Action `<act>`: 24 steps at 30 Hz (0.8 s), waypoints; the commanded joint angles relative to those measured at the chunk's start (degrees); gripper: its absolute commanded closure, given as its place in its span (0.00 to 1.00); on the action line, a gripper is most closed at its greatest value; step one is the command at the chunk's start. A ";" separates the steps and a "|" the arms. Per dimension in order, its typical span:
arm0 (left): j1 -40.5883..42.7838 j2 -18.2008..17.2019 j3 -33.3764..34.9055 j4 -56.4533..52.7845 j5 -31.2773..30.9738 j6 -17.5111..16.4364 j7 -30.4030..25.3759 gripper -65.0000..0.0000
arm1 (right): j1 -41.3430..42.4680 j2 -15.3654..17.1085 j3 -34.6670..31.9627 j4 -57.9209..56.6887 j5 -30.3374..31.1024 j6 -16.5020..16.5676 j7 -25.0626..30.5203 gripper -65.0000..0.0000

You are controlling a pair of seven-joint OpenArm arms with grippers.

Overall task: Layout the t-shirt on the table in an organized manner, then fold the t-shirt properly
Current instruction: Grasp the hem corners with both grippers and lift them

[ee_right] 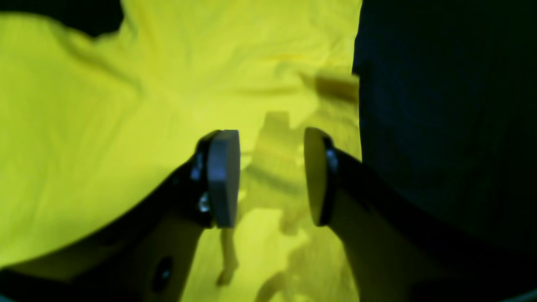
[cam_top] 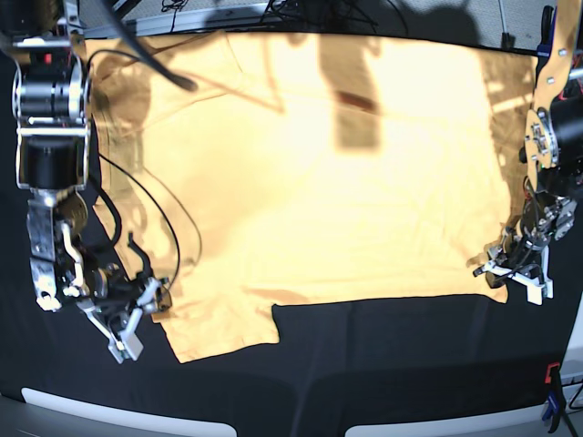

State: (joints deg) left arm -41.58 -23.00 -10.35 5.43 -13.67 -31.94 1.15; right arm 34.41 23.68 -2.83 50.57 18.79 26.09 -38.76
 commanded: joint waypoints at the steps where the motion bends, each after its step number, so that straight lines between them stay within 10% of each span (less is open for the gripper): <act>1: -1.60 -0.66 0.00 1.05 -0.24 -0.66 -0.50 1.00 | 4.39 0.07 0.46 -1.97 0.66 0.31 1.57 0.56; 11: -1.38 -0.66 0.00 1.05 -0.28 -0.66 -0.33 1.00 | 21.53 -3.17 0.46 -31.36 -11.08 -2.16 4.07 0.52; 24: -1.29 -0.66 0.00 1.05 -0.31 -0.66 -0.79 1.00 | 19.02 -1.79 0.46 -36.46 -15.85 -4.04 2.60 0.52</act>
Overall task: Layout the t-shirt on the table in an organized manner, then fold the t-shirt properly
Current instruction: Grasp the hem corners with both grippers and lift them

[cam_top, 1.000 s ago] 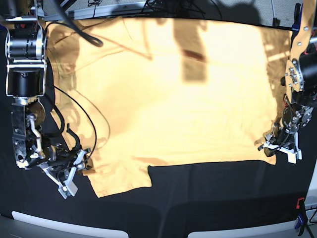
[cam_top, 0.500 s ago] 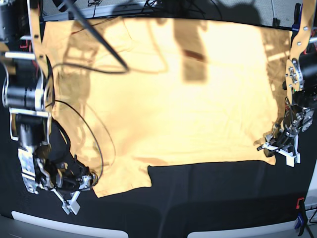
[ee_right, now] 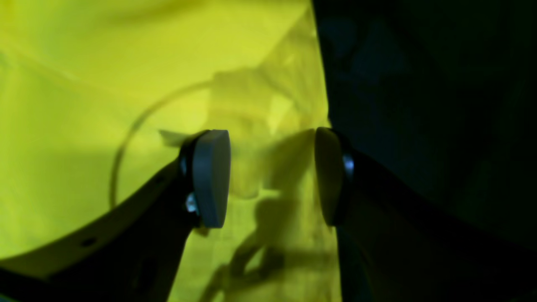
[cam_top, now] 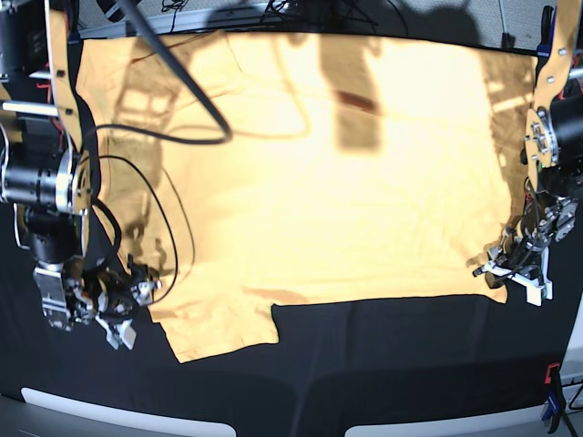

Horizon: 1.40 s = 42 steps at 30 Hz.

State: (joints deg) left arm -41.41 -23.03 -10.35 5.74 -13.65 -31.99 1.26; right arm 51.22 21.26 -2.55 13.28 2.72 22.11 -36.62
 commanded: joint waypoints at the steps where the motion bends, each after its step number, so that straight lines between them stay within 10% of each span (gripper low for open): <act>1: -1.44 -0.66 0.00 0.74 -0.33 -0.61 -0.90 1.00 | 1.75 0.63 0.17 0.83 -0.04 -0.09 0.61 0.52; 11: -1.46 -0.63 0.00 0.74 -0.33 -0.61 -0.92 1.00 | 0.83 2.89 0.17 0.83 -3.17 -1.25 2.29 0.52; 30: -1.44 -0.61 0.00 0.74 -0.28 -0.61 -1.20 1.00 | 0.17 2.01 0.17 0.85 4.98 6.27 -0.26 0.52; 42: -1.44 -0.61 0.00 0.74 -0.28 -0.63 -1.05 1.00 | 0.20 0.81 0.17 0.90 5.03 15.17 0.44 0.97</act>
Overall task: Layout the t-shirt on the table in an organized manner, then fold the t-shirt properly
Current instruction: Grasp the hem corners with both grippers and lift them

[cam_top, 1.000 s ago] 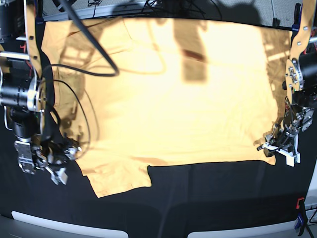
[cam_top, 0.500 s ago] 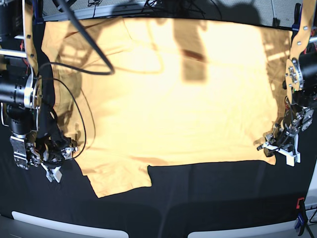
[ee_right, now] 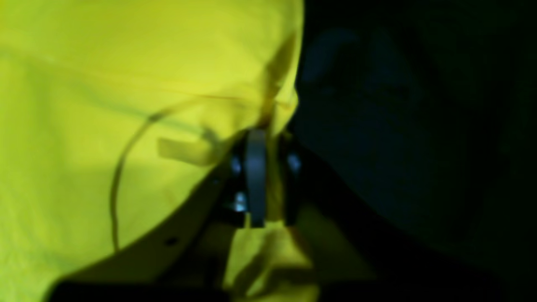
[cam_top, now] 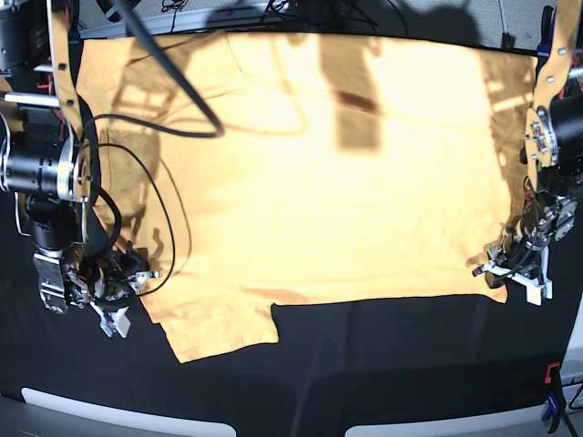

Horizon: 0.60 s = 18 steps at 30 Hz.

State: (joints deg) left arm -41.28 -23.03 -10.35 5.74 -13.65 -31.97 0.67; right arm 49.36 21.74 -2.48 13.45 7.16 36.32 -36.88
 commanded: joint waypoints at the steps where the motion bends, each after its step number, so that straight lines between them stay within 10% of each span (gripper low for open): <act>1: -1.57 -0.61 0.00 0.74 -0.28 -0.66 -0.48 1.00 | 2.05 0.33 0.11 0.83 0.59 1.01 0.79 1.00; 18: 1.57 -0.63 -0.02 7.19 -0.35 -8.03 0.33 1.00 | -7.50 7.67 0.11 14.14 6.29 3.68 2.47 1.00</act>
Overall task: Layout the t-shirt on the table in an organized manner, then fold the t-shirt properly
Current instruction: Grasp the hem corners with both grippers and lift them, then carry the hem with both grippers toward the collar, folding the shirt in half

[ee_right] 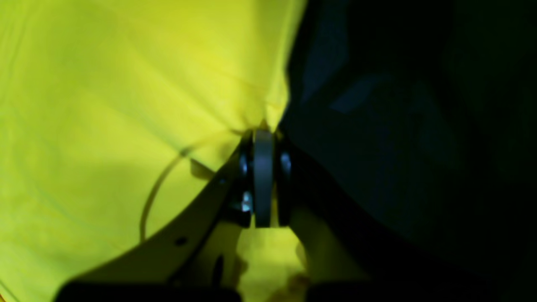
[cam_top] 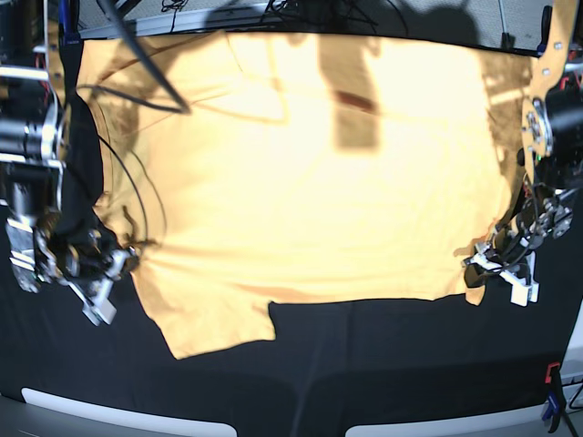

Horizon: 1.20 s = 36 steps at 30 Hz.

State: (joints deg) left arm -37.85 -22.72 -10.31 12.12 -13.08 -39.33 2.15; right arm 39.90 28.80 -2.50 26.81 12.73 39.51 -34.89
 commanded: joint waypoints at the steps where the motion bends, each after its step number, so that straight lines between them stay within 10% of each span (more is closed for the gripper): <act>1: -0.55 -0.94 -0.07 3.30 -1.53 -0.67 -0.17 1.00 | 0.39 1.33 0.13 2.75 1.73 0.49 0.20 1.00; 13: 17.42 -0.96 -0.17 41.35 -13.00 10.73 10.56 1.00 | -18.93 7.89 0.39 28.70 13.42 0.49 -2.01 1.00; 36: 39.54 -0.96 -12.94 69.61 -20.02 11.23 20.76 1.00 | -51.34 9.90 24.09 60.22 20.09 0.49 -4.15 1.00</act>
State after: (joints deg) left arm 2.59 -22.57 -22.63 80.62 -32.51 -28.08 24.56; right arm -12.12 37.28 20.86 86.17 31.79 40.12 -39.92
